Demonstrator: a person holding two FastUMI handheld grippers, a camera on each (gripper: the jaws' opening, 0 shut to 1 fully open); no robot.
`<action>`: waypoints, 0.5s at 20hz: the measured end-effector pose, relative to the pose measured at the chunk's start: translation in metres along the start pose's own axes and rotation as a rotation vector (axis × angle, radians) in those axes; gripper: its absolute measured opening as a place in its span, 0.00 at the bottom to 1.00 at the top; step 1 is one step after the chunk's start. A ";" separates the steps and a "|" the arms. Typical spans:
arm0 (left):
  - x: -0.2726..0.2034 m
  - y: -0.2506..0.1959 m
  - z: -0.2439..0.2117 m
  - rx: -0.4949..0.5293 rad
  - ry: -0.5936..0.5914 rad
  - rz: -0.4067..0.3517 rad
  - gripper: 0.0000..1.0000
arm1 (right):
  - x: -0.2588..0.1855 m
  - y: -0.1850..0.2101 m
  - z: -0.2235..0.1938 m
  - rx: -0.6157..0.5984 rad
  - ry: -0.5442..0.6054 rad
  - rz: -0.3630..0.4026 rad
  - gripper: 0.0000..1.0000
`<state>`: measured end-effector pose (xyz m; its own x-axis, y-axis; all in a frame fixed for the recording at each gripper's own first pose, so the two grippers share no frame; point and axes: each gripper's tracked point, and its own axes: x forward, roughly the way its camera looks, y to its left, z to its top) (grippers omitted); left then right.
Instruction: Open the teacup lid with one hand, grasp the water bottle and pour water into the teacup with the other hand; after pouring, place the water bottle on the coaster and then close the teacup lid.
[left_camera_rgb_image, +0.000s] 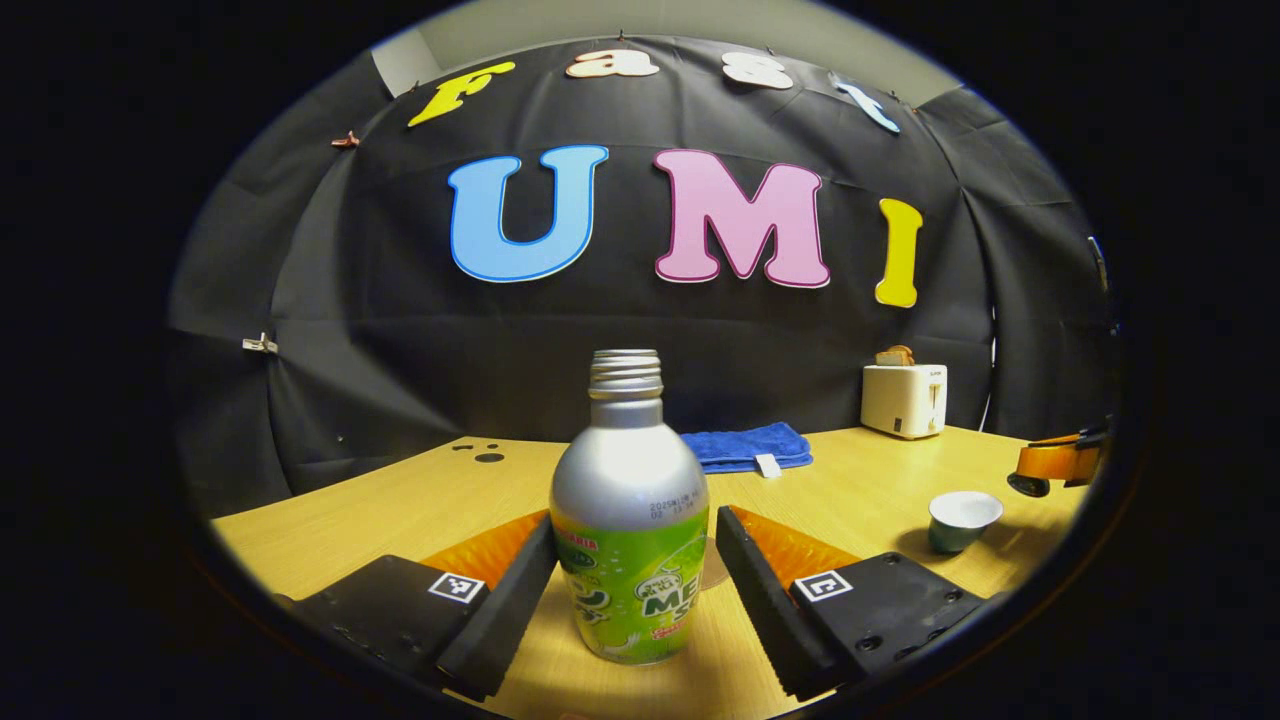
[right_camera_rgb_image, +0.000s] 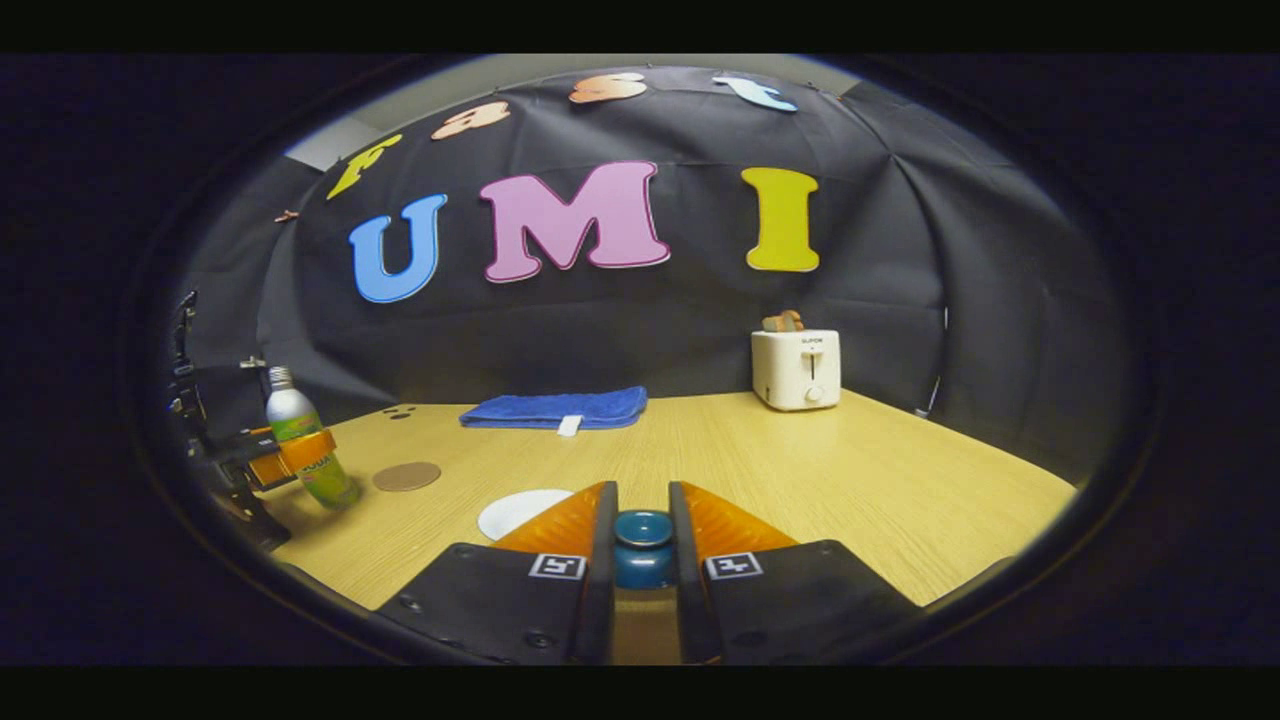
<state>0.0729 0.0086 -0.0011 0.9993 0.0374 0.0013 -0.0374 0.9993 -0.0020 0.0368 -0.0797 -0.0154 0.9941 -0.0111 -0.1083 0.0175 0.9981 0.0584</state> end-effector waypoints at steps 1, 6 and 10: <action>0.002 0.000 0.000 0.000 -0.001 0.003 0.97 | 0.001 -0.001 0.002 -0.010 -0.017 -0.002 0.33; 0.007 0.001 0.000 0.000 -0.001 0.014 0.84 | -0.006 0.000 0.015 -0.043 -0.109 -0.006 0.24; 0.006 0.000 0.000 -0.001 0.001 0.009 0.82 | -0.007 0.001 0.014 -0.062 -0.103 -0.003 0.33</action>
<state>0.0794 0.0092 -0.0011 0.9989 0.0461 0.0003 -0.0461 0.9989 -0.0034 0.0315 -0.0799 -0.0003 0.9998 -0.0167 -0.0055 0.0167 0.9999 -0.0041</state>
